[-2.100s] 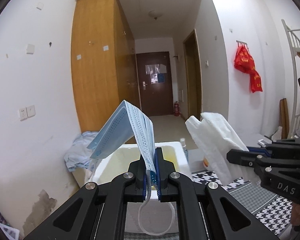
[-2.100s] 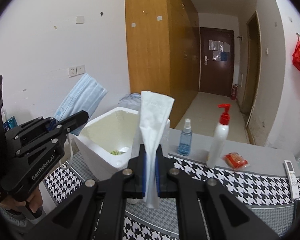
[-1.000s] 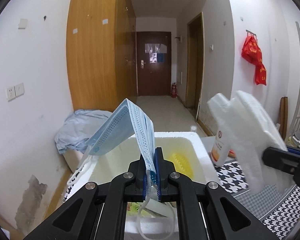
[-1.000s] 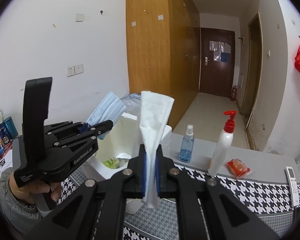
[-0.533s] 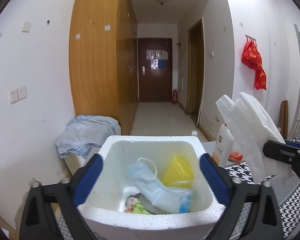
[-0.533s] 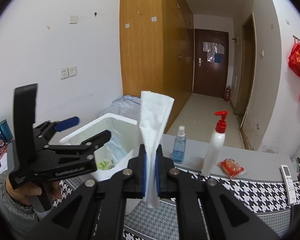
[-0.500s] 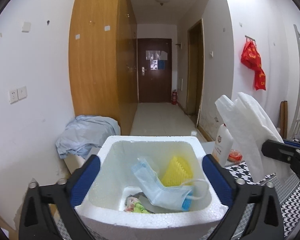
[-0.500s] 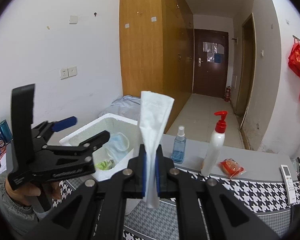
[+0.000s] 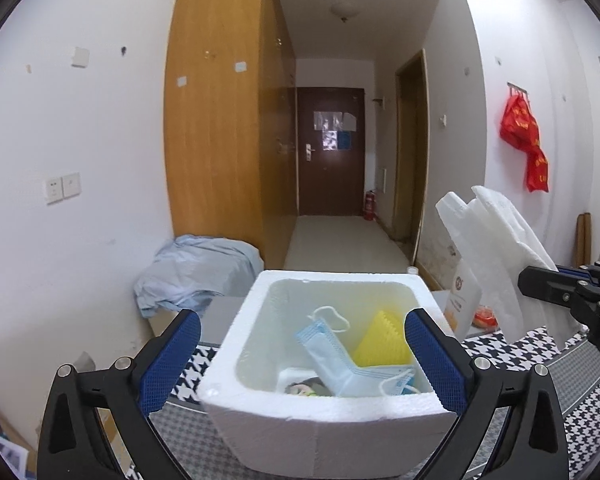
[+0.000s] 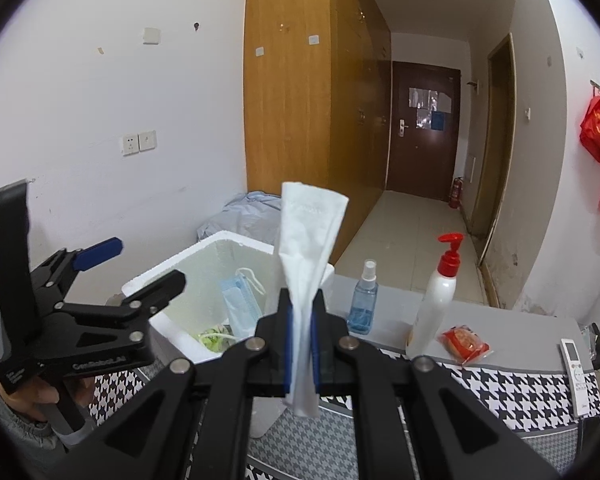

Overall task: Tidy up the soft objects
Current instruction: 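Lower the right gripper into the box and release the white mask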

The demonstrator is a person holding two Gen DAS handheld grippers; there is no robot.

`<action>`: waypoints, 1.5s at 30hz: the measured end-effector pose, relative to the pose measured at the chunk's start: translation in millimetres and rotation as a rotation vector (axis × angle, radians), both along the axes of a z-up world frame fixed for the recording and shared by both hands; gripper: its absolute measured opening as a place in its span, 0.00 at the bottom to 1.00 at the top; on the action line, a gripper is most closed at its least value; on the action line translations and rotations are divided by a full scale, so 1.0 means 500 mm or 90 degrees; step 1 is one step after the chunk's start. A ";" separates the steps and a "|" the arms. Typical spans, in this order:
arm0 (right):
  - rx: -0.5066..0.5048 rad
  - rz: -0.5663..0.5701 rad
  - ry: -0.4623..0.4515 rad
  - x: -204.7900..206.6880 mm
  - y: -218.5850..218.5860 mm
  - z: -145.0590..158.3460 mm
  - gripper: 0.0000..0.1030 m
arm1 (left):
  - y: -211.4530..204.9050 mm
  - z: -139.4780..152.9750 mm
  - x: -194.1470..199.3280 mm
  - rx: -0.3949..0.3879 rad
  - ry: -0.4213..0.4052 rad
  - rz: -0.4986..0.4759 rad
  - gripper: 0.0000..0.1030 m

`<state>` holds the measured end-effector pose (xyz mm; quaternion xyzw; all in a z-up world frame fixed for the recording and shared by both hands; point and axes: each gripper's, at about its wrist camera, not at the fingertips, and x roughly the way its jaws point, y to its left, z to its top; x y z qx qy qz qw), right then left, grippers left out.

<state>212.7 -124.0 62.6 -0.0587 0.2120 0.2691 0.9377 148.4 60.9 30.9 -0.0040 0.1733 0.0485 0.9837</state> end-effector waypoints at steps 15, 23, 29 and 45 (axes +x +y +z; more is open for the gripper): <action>-0.004 0.048 0.008 0.002 0.070 0.002 0.10 | 0.055 -0.005 -0.055 0.012 -0.008 0.056 0.99; 0.001 0.072 0.029 0.015 0.112 -0.007 0.10 | 0.083 -0.004 -0.089 0.008 -0.012 0.080 0.99; -0.001 0.084 0.037 0.025 0.133 -0.012 0.10 | 0.096 -0.006 -0.107 0.007 -0.008 0.089 0.99; -0.009 0.082 0.048 0.046 0.164 -0.015 0.32 | 0.107 -0.009 -0.124 0.005 -0.009 0.103 0.99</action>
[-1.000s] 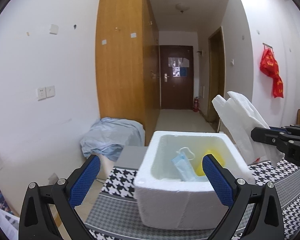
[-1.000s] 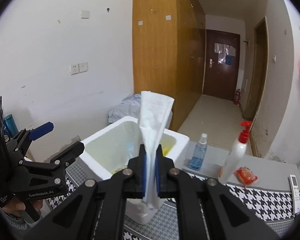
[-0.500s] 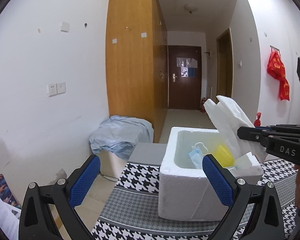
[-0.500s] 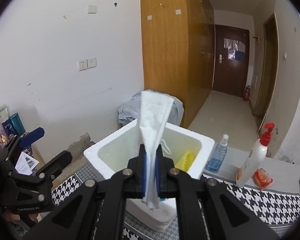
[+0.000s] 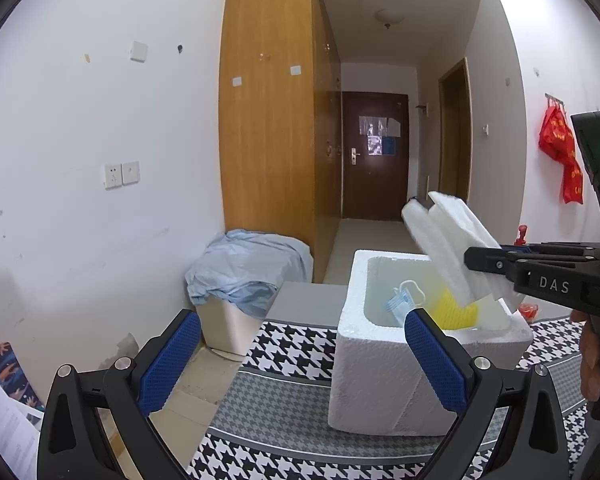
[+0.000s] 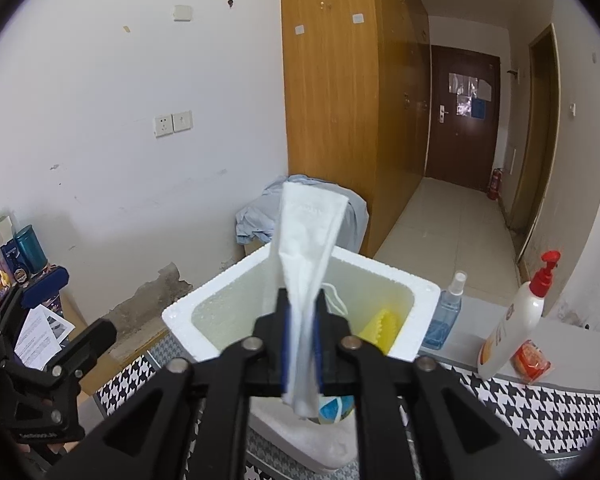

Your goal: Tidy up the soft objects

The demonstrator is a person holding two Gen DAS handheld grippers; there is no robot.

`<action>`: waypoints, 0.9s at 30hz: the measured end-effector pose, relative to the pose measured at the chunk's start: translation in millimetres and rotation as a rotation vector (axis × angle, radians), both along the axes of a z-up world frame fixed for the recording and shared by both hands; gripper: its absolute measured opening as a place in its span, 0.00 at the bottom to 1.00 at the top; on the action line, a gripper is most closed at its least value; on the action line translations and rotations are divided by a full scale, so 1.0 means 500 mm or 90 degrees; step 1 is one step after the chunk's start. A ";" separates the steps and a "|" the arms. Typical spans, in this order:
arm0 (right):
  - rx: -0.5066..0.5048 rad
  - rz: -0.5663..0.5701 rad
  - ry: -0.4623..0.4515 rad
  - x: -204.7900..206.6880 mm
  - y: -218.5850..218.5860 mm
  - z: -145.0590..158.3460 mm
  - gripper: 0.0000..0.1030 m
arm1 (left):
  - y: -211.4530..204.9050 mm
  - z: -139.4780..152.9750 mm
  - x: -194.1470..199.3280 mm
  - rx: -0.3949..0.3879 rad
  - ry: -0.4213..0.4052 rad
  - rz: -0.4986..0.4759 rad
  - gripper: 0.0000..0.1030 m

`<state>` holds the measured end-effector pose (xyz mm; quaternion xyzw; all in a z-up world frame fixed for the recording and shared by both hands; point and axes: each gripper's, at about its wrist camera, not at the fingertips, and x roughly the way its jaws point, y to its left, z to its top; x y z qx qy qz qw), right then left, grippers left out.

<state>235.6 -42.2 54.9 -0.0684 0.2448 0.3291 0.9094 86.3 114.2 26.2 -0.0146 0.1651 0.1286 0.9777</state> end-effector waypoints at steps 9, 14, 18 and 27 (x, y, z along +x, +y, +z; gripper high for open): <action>-0.008 -0.004 -0.013 -0.006 -0.005 -0.007 0.84 | 0.001 0.002 0.004 -0.001 -0.003 0.007 0.99; 0.005 -0.004 -0.010 -0.010 -0.022 -0.002 0.84 | -0.002 0.001 0.006 0.002 0.003 0.010 0.99; 0.009 -0.012 -0.017 -0.019 -0.042 0.003 0.86 | -0.009 0.006 0.006 -0.004 0.006 0.004 0.99; 0.015 -0.035 -0.047 -0.064 -0.104 0.019 0.99 | -0.067 0.026 -0.006 -0.003 -0.006 -0.039 0.99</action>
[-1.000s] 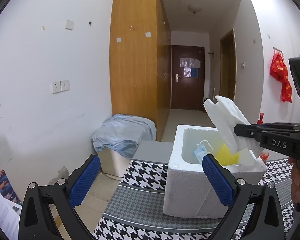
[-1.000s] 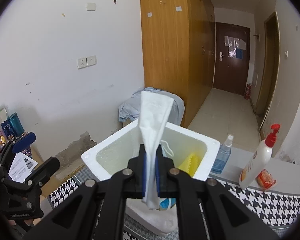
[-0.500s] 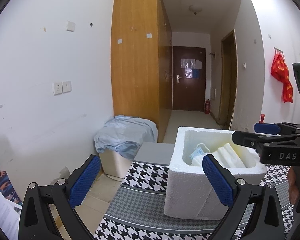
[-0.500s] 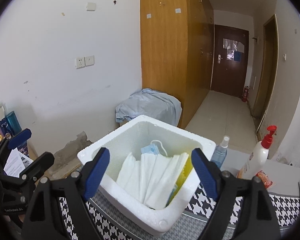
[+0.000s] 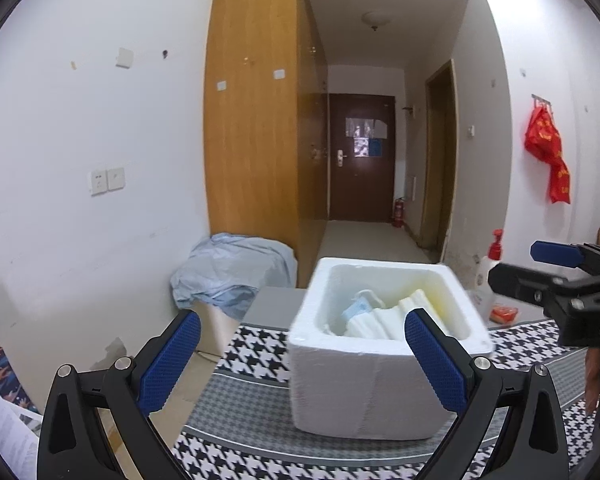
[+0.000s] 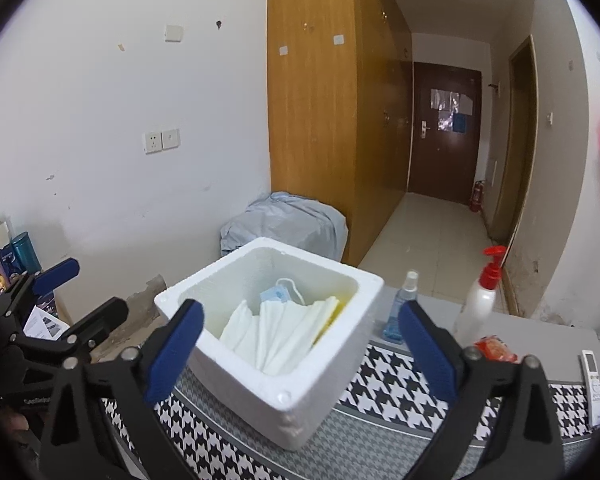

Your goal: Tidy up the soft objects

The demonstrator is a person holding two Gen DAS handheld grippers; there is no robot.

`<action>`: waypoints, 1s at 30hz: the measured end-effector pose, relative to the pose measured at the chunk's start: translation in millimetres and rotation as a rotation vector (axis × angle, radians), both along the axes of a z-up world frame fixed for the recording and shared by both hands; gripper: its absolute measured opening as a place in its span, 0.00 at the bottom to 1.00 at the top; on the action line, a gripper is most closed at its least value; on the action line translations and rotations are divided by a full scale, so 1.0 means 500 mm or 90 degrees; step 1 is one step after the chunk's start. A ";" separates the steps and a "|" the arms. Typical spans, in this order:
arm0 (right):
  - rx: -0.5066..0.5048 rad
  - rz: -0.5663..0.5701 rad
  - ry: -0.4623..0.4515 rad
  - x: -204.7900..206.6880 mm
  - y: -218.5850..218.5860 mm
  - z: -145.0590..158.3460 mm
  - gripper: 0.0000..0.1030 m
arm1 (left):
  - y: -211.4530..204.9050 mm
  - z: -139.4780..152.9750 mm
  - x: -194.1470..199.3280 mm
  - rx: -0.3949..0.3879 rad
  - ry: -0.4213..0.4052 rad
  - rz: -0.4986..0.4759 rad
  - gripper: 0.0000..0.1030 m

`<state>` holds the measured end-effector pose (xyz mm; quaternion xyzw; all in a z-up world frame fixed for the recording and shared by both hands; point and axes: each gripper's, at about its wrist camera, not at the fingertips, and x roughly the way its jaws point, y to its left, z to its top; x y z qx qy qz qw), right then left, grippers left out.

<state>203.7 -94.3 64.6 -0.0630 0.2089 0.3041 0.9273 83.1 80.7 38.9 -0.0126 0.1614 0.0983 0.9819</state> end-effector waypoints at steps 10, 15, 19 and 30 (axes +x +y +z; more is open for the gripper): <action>0.010 -0.040 -0.021 -0.057 -0.084 0.008 0.99 | -0.076 0.020 -0.036 0.009 -0.015 -0.038 0.99; 0.007 -0.059 -0.036 -0.085 -0.125 0.000 0.99 | -0.120 0.022 -0.049 0.018 -0.028 -0.080 0.99; 0.008 -0.083 -0.049 -0.106 -0.158 -0.012 0.99 | -0.149 0.018 -0.060 0.015 -0.033 -0.099 0.99; 0.042 -0.103 -0.063 -0.152 -0.223 -0.027 0.99 | -0.183 0.017 -0.092 -0.003 -0.069 -0.124 0.99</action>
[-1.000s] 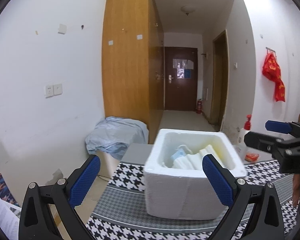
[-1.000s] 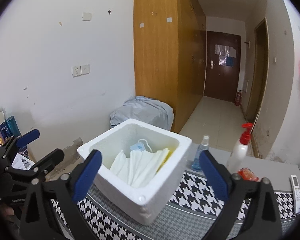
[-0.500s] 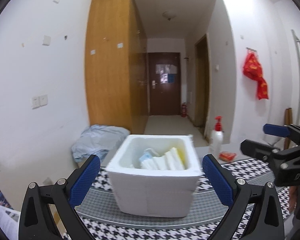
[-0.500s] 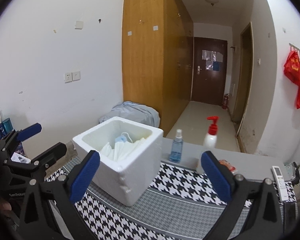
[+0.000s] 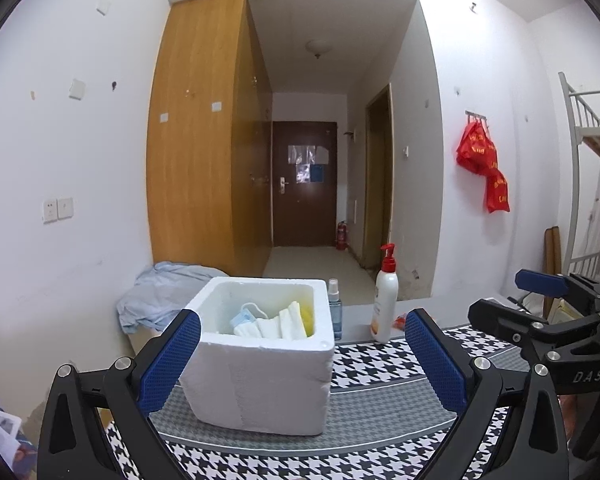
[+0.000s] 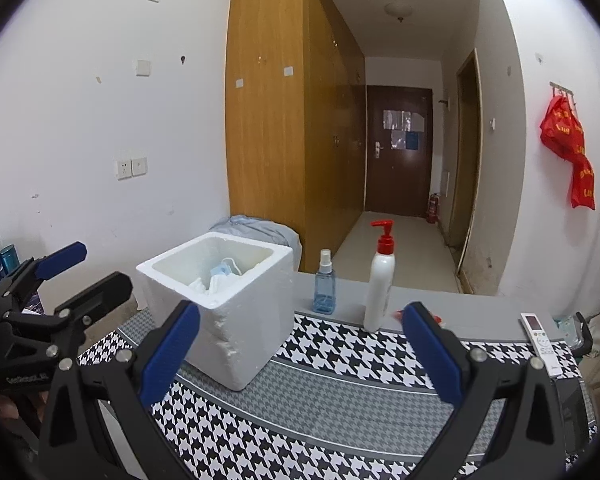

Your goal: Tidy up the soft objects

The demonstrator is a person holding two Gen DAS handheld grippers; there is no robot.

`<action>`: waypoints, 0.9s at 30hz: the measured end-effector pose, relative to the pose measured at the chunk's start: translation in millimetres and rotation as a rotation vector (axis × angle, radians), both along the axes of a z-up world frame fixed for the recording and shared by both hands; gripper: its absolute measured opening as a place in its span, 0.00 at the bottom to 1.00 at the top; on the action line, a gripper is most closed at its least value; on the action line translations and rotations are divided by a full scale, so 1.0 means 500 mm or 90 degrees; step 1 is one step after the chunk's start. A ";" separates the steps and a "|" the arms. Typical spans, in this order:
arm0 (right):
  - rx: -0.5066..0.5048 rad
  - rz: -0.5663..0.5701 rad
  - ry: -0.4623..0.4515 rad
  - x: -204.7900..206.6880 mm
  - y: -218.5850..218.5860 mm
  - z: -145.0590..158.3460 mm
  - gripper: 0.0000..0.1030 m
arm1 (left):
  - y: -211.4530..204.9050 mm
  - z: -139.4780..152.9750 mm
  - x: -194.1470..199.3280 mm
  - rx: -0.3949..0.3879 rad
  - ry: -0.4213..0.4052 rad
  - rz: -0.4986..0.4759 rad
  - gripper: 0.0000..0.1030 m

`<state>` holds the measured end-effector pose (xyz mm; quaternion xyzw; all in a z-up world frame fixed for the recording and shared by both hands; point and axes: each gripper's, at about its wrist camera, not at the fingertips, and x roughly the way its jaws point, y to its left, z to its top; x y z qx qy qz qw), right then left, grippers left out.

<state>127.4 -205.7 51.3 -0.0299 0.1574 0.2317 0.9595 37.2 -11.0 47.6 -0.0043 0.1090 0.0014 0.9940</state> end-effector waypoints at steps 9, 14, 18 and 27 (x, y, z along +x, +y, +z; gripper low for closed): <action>0.015 -0.013 -0.019 -0.037 -0.020 -0.022 0.99 | -0.024 -0.023 -0.034 0.021 -0.020 -0.004 0.99; 0.022 -0.024 -0.009 -0.045 -0.030 -0.047 0.99 | -0.028 -0.038 -0.048 0.022 -0.029 0.001 0.99; 0.025 -0.027 -0.011 -0.053 -0.038 -0.062 1.00 | -0.032 -0.051 -0.053 0.024 -0.024 0.007 0.99; 0.039 -0.030 -0.008 -0.075 -0.041 -0.095 0.99 | -0.029 -0.087 -0.065 0.012 -0.010 0.018 0.99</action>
